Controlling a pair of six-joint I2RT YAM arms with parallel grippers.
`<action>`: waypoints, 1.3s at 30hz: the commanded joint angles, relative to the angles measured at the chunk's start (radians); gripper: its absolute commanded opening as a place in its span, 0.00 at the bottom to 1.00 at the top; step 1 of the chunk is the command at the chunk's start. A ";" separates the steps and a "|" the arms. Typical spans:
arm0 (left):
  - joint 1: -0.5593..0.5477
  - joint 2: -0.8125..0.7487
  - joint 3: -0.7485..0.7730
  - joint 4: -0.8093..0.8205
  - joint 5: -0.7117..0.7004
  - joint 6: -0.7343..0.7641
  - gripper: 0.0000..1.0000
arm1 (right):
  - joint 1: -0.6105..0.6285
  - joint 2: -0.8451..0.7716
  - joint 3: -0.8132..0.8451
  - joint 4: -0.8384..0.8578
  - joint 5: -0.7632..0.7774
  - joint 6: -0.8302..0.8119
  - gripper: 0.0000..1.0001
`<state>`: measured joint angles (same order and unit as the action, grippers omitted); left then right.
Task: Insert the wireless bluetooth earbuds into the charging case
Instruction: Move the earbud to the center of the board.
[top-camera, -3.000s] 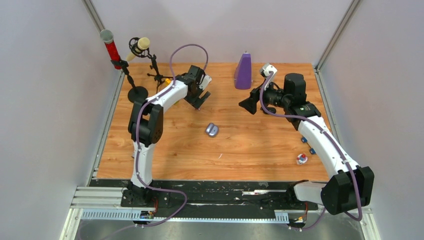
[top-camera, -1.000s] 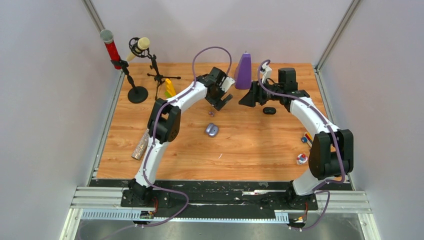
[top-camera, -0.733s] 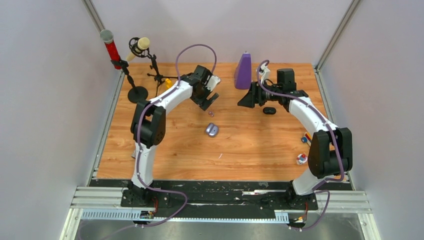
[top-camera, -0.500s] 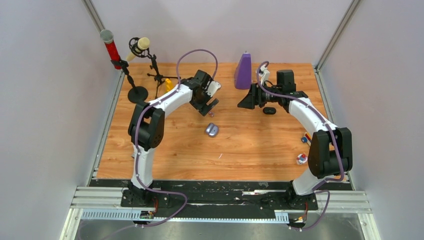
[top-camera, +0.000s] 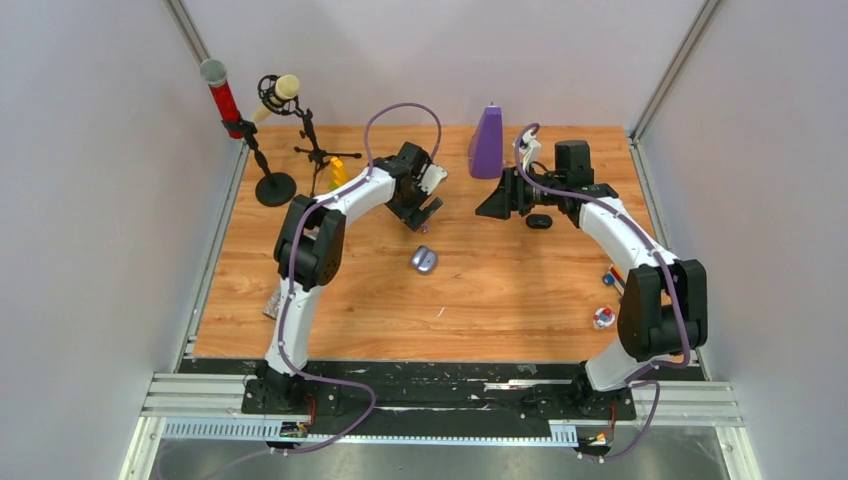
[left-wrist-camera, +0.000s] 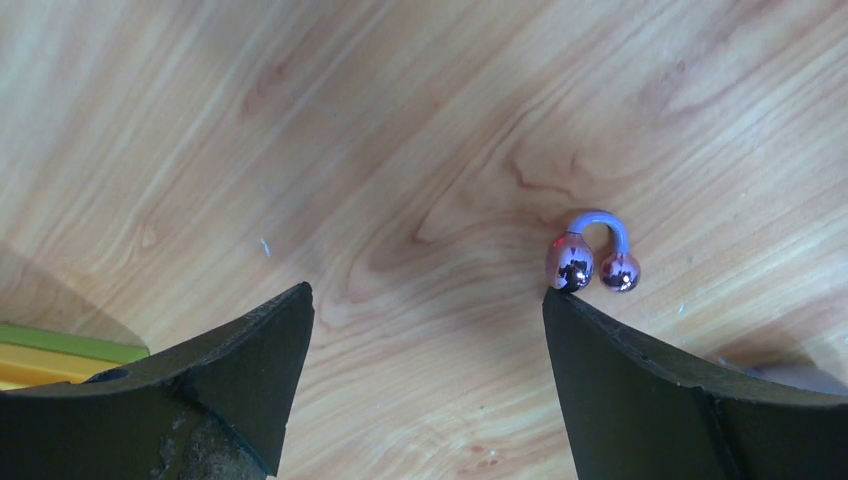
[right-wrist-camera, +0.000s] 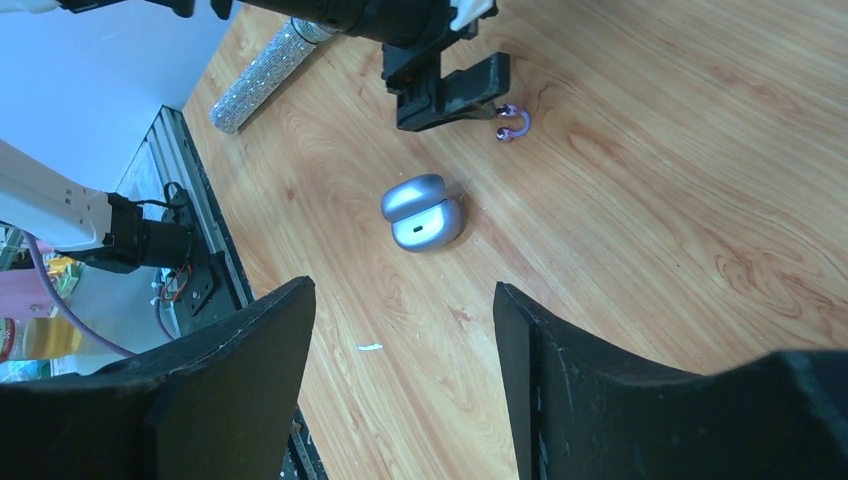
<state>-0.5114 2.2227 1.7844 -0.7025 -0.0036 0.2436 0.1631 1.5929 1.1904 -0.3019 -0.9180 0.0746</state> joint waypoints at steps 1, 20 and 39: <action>-0.031 0.043 0.082 -0.006 0.007 -0.012 0.92 | 0.001 -0.057 -0.001 0.016 -0.011 -0.015 0.67; -0.129 0.247 0.432 -0.068 0.007 -0.028 0.91 | -0.037 -0.034 -0.006 0.021 -0.009 0.014 0.67; -0.123 -0.033 0.136 0.089 0.116 0.019 0.85 | -0.041 -0.036 -0.017 0.031 -0.039 0.027 0.67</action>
<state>-0.6399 2.2356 1.8881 -0.6575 0.0788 0.2611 0.1257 1.5581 1.1767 -0.3004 -0.9276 0.0929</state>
